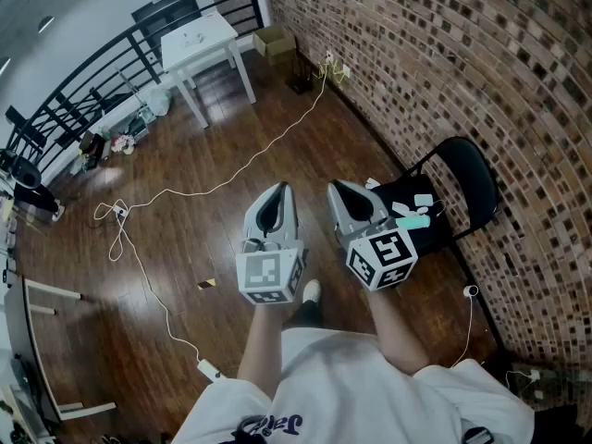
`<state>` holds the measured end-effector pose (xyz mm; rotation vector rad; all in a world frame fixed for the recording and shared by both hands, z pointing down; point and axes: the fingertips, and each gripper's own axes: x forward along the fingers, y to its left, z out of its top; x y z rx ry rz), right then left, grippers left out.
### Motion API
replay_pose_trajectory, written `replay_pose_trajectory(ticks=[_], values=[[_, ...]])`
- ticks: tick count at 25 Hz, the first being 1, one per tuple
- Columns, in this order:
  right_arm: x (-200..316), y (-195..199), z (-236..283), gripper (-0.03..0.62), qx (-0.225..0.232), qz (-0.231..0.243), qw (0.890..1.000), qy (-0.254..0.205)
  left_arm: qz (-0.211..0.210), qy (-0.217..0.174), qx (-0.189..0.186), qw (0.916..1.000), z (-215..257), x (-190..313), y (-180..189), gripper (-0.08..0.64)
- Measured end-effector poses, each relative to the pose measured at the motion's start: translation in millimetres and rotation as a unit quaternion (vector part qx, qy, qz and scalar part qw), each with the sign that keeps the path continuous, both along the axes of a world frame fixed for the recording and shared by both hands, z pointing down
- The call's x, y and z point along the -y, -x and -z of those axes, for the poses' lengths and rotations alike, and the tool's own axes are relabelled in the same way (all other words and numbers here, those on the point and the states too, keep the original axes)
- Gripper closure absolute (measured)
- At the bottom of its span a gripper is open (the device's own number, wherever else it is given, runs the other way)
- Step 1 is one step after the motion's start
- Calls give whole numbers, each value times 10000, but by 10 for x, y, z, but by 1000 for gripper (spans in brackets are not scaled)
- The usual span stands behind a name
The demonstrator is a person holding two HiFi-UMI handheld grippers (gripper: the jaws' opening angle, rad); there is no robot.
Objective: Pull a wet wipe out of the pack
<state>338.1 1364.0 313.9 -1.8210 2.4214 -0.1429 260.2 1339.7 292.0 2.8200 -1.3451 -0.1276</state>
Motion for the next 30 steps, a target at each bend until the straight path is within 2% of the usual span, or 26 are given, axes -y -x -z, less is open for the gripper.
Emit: replay_pose_trajectory(ticks=[4, 7, 14, 20, 27, 30], values=[[760, 260, 140, 601, -36, 150, 9999, -35, -92, 24, -74, 9999, 88, 837, 126, 543], [1322, 350, 179, 601, -122, 123, 9998, 30, -169, -109, 14, 9998, 190, 1373, 186, 544], [2244, 397, 55, 601, -178, 123, 9995, 239, -142, -81, -83, 9998, 123, 2294, 255, 544], [3108, 426, -38, 601, -68, 428, 9987, 256, 330, -7, -115, 9994, 32, 3112, 417, 545], [4338, 933, -140, 601, 50, 1349, 9906, 232, 1194, 68, -4, 9928, -125, 4135, 884, 543], [4935, 1162, -14, 601, -10, 1679, 9858, 75, 1465, -1, 28, 9892, 0, 4662, 1038, 543]])
